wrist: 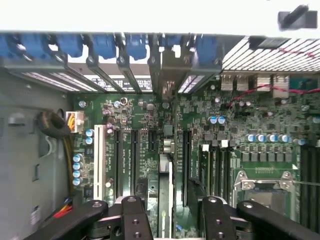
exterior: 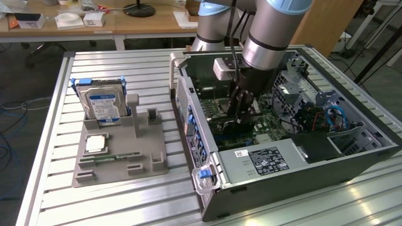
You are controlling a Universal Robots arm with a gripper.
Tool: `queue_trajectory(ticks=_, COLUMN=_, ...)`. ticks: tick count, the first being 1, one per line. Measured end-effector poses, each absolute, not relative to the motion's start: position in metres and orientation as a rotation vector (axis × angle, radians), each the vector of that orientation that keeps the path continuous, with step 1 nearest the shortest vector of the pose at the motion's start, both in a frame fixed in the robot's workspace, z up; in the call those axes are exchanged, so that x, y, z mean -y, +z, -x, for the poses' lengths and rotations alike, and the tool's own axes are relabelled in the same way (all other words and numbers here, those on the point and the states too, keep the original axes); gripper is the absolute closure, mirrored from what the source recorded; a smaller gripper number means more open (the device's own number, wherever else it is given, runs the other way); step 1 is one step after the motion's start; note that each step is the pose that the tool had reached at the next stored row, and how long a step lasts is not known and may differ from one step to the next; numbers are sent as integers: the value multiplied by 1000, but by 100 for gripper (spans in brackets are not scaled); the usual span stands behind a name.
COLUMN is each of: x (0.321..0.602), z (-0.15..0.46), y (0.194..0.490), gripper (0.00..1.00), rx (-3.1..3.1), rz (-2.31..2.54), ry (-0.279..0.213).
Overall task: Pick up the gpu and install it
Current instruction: 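Insert the gpu into the slot, then press down on the gpu until it lock into place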
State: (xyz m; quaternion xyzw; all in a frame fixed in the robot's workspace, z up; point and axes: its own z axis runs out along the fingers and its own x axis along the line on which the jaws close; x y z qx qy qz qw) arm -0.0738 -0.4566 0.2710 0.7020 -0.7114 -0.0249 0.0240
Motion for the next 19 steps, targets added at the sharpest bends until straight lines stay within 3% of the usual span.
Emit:
queue_trajectory(ticks=5, x=457, z=74, y=271, gripper=56, rx=2203, rz=-2174, ry=-75)
queue_trajectory(ticks=6, x=457, z=74, y=271, gripper=62, rx=2203, rz=-2174, ry=-75)
queue_trajectory(ticks=8, x=457, z=74, y=271, gripper=62, rx=2203, rz=-2174, ry=-75)
queue_trajectory(ticks=12, x=457, z=74, y=271, gripper=86, rx=2203, rz=-2174, ry=-75)
queue_trajectory(ticks=19, x=457, z=74, y=271, gripper=89, rx=2203, rz=-2174, ry=-75)
